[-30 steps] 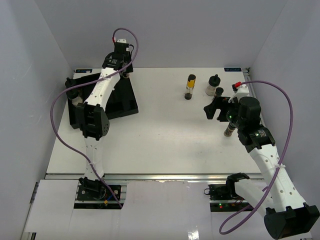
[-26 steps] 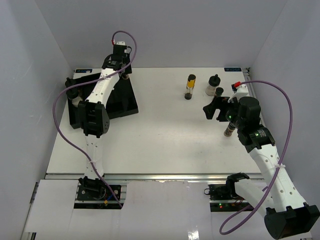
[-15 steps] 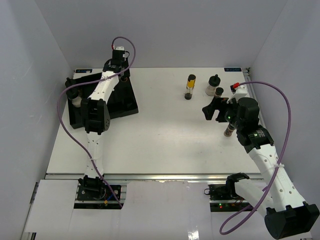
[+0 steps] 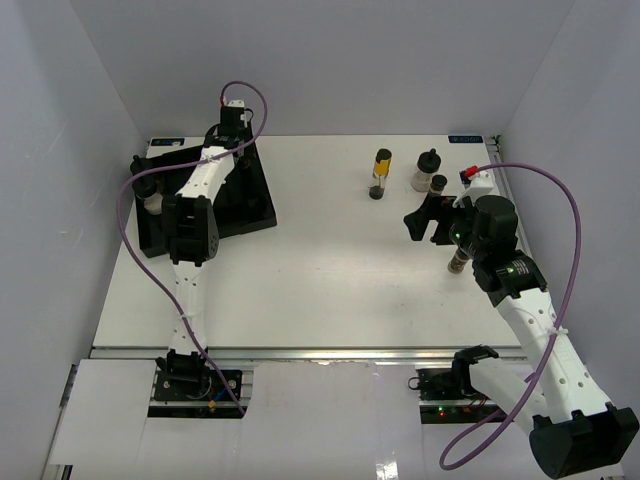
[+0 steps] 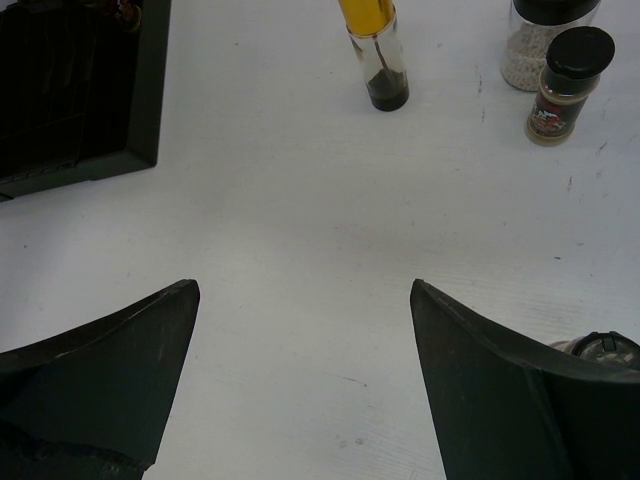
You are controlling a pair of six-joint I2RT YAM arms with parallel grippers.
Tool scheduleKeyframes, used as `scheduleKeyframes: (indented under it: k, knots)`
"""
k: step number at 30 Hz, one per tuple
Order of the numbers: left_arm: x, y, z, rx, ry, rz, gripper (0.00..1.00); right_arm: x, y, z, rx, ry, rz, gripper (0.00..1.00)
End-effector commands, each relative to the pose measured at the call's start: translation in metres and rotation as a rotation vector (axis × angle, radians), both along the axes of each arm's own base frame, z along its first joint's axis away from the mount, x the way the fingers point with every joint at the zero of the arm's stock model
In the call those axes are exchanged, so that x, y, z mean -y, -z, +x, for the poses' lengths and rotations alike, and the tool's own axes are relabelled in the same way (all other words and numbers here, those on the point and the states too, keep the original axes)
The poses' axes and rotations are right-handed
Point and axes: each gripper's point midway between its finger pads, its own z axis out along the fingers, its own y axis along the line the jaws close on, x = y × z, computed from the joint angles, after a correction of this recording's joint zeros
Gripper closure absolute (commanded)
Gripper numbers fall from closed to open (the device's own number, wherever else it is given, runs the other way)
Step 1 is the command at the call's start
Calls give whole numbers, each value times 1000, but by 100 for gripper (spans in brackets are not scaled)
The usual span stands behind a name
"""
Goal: Organize the condiment bottles
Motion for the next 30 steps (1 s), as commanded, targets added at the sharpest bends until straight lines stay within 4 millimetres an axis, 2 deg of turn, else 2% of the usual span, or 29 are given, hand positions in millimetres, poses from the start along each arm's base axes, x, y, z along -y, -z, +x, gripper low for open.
scheduleKeyframes:
  k: [1, 6, 8, 10, 11, 12, 15, 21, 24, 30]
  knots:
    - [2, -13, 7, 38, 31, -11, 79, -3, -15, 2, 59, -6, 18, 8]
    - [5, -16, 8, 45, 39, -21, 76, -4, -17, 4, 64, -7, 19, 7]
    - [6, -18, 9, 51, 43, -26, 68, -5, -18, 3, 63, -13, 20, 8]
    - [6, -20, 9, 53, 44, -25, 58, -5, -18, 4, 66, -12, 19, 7]
    - [5, -19, 9, 51, 41, -22, 47, -5, -19, 4, 67, -10, 19, 8]
    - [5, -20, 9, 52, 39, -20, 41, -4, -18, 4, 66, -8, 16, 8]
    - [2, -21, 10, 55, 31, -10, 26, -4, -19, 4, 70, -3, 11, 8]
    - [0, -27, 10, 64, 29, 3, 17, -5, -21, 4, 75, -5, 7, 8]
    - [0, -36, 7, 75, 30, 1, 13, -6, -19, 4, 75, -8, 3, 8]
    - [6, -87, -11, 126, 38, -58, 8, 1, -13, 10, 30, 34, -25, 8]
